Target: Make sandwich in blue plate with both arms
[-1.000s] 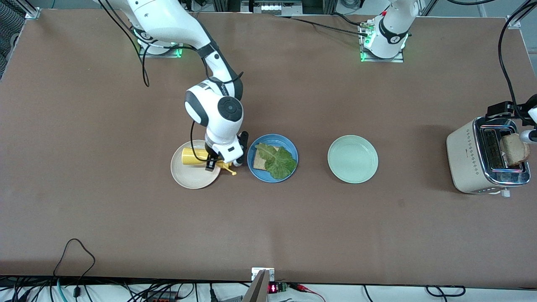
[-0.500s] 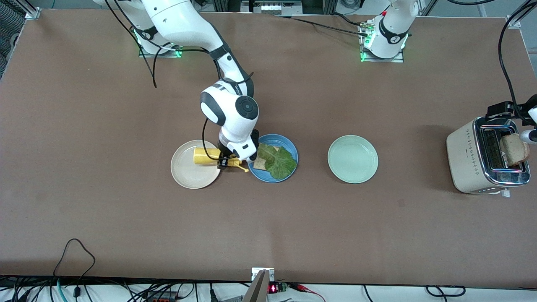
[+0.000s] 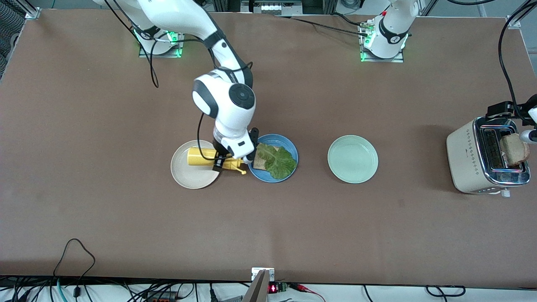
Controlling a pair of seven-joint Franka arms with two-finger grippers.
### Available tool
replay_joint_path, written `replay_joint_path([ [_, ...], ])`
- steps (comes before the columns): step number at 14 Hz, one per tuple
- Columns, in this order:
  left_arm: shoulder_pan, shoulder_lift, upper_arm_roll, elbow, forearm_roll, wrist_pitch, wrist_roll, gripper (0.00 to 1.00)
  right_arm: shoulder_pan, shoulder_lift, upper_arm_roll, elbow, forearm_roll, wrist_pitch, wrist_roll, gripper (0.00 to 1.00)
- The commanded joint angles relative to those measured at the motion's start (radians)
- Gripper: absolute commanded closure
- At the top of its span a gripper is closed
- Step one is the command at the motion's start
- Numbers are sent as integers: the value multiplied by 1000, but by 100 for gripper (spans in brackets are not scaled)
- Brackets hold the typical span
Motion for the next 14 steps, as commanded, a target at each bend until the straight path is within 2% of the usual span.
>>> replay_joint_path([
  [1, 8, -3, 2, 11, -10, -16, -3, 0, -104, -91, 10, -34, 52, -7, -13, 74],
  [3, 10, 14, 9, 11, 19, -2, -3, 0, -196, -126, 13, -55, 147, 10, -111, 76],
  [6, 46, 61, 9, 11, 121, 62, 7, 0, -336, -183, 13, -86, 354, 51, -336, 76],
  [8, 105, 101, 9, 11, 121, 114, 16, 0, -416, -226, 13, -123, 473, 56, -473, 76],
  [11, 158, 150, 8, 11, 98, 186, 59, 0, -521, -296, 16, -182, 566, 56, -648, 76],
  [14, 214, 187, 8, 9, 18, 240, 93, 3, -650, -348, 33, -271, 720, 51, -882, 76],
])
